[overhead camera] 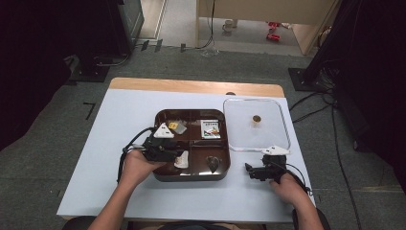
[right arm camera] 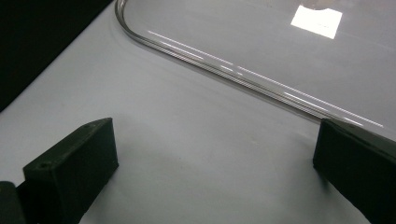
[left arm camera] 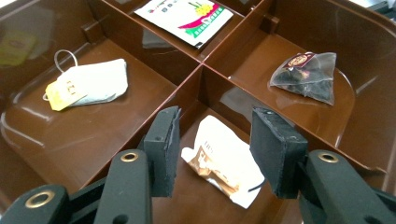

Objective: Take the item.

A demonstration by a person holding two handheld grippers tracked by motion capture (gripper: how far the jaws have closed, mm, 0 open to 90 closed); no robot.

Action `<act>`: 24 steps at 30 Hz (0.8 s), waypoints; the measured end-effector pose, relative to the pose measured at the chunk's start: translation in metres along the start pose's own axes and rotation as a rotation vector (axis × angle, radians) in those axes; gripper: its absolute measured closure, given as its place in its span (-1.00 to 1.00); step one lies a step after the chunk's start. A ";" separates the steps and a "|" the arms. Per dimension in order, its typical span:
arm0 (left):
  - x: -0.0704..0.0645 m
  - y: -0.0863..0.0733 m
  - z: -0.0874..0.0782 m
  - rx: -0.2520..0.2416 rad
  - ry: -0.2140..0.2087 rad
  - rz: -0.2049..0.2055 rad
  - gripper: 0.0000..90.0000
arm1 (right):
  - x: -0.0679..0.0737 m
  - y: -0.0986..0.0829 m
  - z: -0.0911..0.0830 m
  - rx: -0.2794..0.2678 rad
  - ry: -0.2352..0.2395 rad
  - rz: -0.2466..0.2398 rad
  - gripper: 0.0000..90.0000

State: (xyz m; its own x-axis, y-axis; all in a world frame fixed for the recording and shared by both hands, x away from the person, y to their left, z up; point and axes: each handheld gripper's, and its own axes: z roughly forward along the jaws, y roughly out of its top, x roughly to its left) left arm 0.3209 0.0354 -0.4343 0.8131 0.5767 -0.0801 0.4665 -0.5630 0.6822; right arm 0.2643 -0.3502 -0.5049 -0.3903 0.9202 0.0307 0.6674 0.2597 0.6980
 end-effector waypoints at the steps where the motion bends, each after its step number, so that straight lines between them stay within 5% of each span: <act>1: -0.001 0.000 0.003 0.012 0.004 0.001 0.18 | 0.000 0.000 0.000 0.000 0.000 0.000 -1.00; 6: -0.003 -0.001 0.017 0.107 0.050 0.024 0.14 | 0.000 0.000 0.000 0.000 0.000 0.000 -1.00; 13: -0.004 -0.003 0.023 0.143 0.083 0.024 0.13 | 0.000 0.000 0.000 -0.001 0.000 0.001 -1.00; 24: 0.000 0.001 0.033 0.251 0.070 -0.018 0.21 | 0.000 0.000 0.000 -0.001 0.000 0.001 -1.00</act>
State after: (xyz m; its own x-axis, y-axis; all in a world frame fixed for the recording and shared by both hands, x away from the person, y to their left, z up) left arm 0.3330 0.0160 -0.4576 0.7821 0.6222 -0.0343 0.5595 -0.6768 0.4784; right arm 0.2643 -0.3500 -0.5050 -0.3894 0.9205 0.0314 0.6674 0.2585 0.6984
